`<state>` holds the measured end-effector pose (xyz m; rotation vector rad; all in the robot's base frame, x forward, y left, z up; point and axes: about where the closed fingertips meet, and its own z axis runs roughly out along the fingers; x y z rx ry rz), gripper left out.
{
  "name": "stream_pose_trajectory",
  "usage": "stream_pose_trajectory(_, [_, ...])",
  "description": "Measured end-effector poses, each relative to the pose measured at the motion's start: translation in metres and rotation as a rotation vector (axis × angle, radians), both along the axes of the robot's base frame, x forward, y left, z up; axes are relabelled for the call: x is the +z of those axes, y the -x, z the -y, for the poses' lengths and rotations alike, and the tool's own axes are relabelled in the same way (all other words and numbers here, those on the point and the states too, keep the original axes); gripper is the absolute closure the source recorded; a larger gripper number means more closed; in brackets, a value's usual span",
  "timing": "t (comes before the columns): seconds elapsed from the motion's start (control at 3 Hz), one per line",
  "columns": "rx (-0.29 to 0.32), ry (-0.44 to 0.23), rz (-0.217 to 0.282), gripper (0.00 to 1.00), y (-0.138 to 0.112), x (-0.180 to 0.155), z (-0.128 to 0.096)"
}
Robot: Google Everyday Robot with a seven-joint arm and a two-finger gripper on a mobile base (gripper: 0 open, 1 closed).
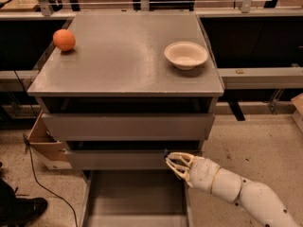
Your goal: Pick rxbar blueberry from bottom drawer and place on counter
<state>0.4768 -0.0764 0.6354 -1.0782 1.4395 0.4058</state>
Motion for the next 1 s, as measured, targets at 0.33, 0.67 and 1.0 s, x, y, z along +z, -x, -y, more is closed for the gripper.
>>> stream_pose_trajectory(0.33, [0.006, -0.018, 0.048, 1.0, -0.004, 0.018, -0.006])
stream_pose_trajectory(0.67, [0.013, -0.048, 0.177, 1.0, -0.018, 0.082, -0.007])
stream_pose_trajectory(1.0, [0.025, -0.052, 0.316, 1.0, -0.033, 0.167, -0.009])
